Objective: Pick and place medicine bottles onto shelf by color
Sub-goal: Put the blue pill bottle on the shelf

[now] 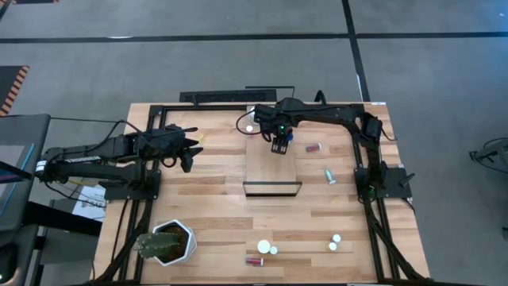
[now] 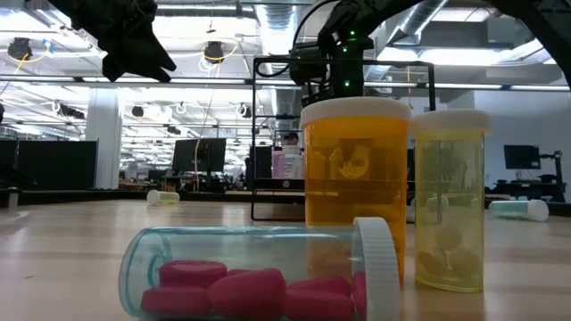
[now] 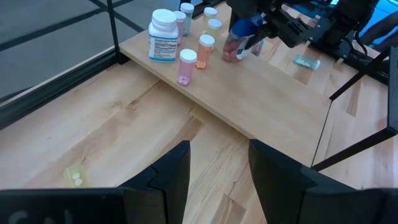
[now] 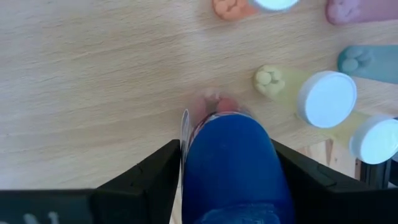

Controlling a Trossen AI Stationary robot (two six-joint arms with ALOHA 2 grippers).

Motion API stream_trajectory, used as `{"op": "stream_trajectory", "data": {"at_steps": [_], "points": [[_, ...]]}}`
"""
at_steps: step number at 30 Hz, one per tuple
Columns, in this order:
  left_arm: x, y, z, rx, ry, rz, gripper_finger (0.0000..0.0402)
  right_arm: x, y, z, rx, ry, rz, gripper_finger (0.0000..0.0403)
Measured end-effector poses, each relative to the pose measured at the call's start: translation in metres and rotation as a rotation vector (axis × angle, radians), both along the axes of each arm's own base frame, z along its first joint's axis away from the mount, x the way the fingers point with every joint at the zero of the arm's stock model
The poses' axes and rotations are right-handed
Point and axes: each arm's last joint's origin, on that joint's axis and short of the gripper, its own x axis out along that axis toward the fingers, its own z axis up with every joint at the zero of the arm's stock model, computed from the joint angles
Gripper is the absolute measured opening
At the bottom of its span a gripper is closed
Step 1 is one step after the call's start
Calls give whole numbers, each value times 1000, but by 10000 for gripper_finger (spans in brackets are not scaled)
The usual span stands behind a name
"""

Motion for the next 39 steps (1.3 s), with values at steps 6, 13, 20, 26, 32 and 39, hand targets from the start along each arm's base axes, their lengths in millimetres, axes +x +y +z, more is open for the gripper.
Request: {"op": "stream_trajectory", "data": {"at_steps": [6, 13, 20, 26, 32, 39], "points": [[0, 0, 0, 0, 0, 0, 149, 2, -1, 3, -19, -17, 0, 244], [0, 0, 0, 0, 1, 0, 149, 8, 1, 15, -37, -56, 37, 244], [0, 0, 0, -1, 4, 0, 149, 12, 5, 21, -47, -81, 54, 244], [0, 0, 0, -1, 4, 0, 149, 12, 6, 23, -46, -85, 43, 244], [0, 0, 0, -1, 4, 0, 149, 12, 6, 23, -46, -85, 40, 253], [0, 0, 0, -1, 3, 0, 149, 11, 3, 22, -45, -81, 33, 287]]}}
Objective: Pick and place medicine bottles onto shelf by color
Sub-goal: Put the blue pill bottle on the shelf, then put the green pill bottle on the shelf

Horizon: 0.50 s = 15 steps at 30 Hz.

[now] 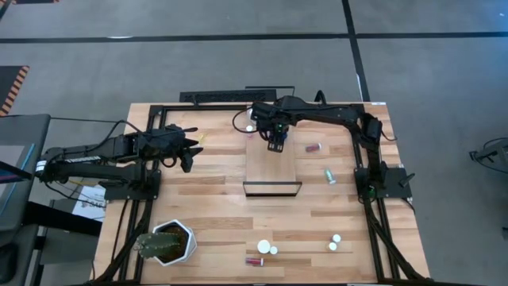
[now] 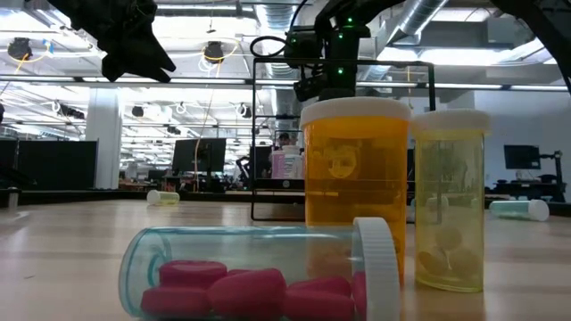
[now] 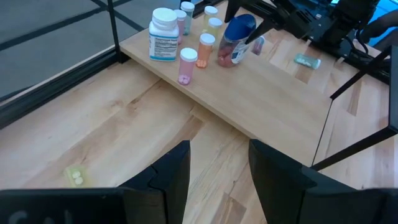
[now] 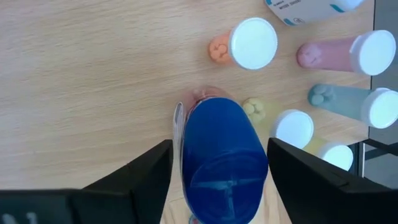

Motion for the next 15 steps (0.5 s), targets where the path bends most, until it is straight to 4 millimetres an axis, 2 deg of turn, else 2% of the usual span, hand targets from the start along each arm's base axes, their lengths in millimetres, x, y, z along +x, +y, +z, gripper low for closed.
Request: {"op": "stream_trajectory", "data": {"at_steps": [5, 9, 15], "points": [[0, 0, 0, -2, -1, 2, 149, -7, 3, 12, -2, -6, -1, 292], [0, 0, 0, -2, -1, 2, 149, -22, 10, 40, -13, -58, -29, 291], [0, 0, 0, -11, -5, 8, 149, -68, 28, 92, 28, -129, -156, 291]]}}
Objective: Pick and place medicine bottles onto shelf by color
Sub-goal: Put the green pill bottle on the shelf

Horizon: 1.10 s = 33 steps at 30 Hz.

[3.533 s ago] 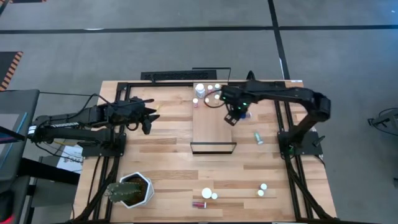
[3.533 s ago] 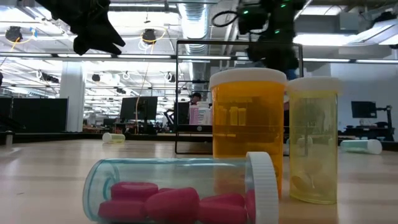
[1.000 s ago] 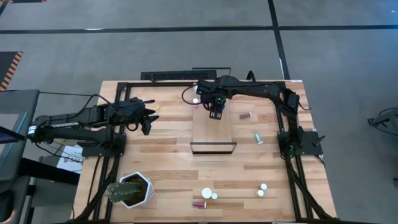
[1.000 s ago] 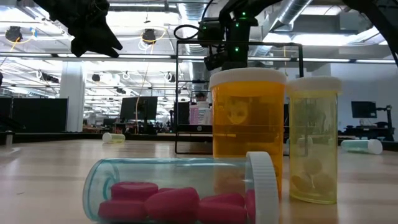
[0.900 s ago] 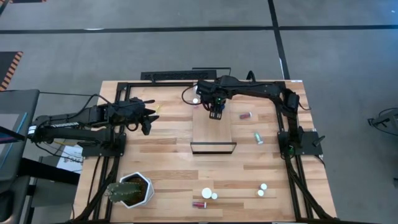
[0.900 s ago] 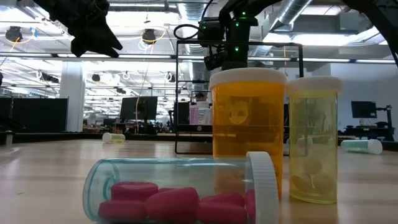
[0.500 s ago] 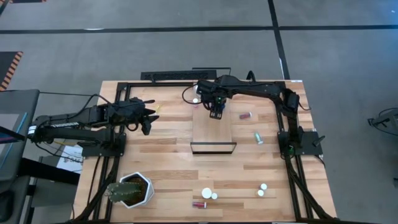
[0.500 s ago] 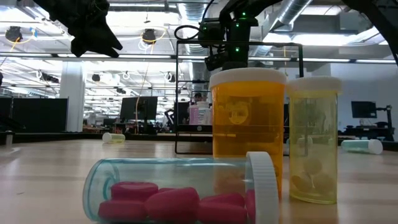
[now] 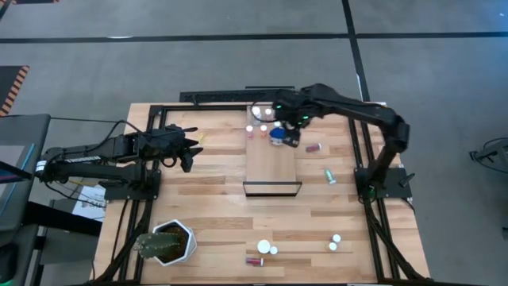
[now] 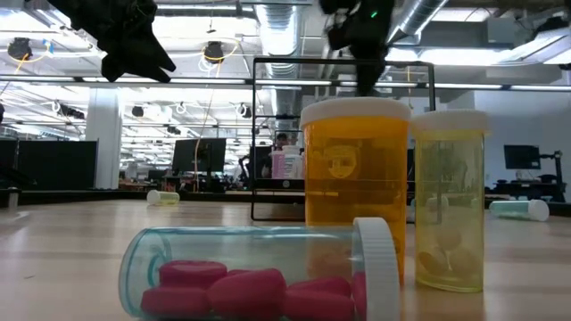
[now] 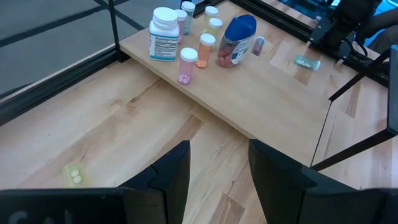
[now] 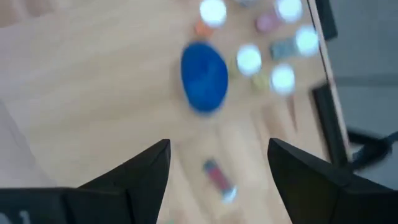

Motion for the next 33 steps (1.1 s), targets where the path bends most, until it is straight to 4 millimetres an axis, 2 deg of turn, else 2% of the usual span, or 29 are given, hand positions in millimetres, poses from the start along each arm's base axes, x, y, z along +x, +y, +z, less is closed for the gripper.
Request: {"op": "stream_trajectory", "data": {"at_steps": [3, 6, 13, 18, 21, 26, 33], "points": [[0, 0, 0, 0, 1, 0, 149, -22, 16, 11, 36, -7, -47, 291], [0, 0, 0, -1, 5, 0, 149, -46, 35, 7, 68, 34, -101, 291], [0, 0, -1, -1, 7, 0, 149, -100, 73, -33, 132, 122, -380, 291], [0, 0, -1, 4, 10, -3, 149, -129, 98, -65, 166, 163, -502, 291], [0, 0, -1, 4, 10, -3, 149, -138, 111, -80, 206, 141, -542, 291], [0, 0, -1, -9, 8, 4, 149, -141, 140, -98, 319, 108, -542, 291], [-1, 0, -2, -35, 9, 21, 149, -143, 186, -105, 388, 135, -597, 291]]}}
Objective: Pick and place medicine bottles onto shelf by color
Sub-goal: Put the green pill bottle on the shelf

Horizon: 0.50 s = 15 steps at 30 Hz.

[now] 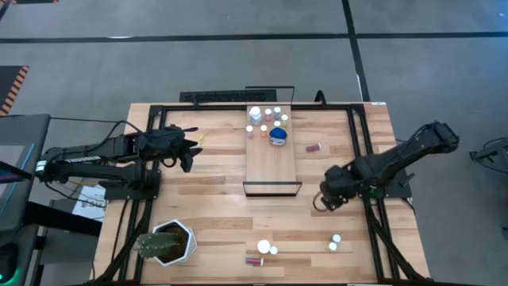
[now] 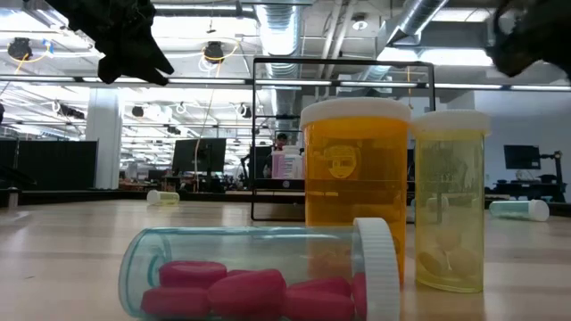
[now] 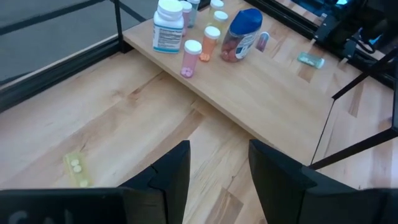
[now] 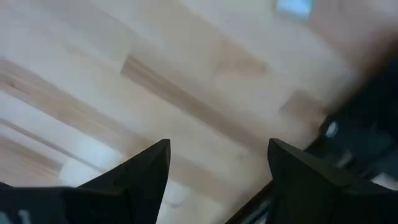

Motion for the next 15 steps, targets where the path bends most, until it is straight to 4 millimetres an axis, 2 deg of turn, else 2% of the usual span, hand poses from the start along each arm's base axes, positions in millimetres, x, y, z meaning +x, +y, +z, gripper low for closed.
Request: {"op": "stream_trajectory", "data": {"at_steps": [5, 11, 15], "points": [[0, 0, 0, -26, -13, 18, 149, -5, 32, -9, 6, 48, -116, 291], [0, 0, 0, -37, -16, 14, 149, -2, 74, -24, 61, -16, 11, 291], [0, -1, 0, -54, -21, 5, 149, 2, 94, -36, 79, -33, 56, 291]]}}
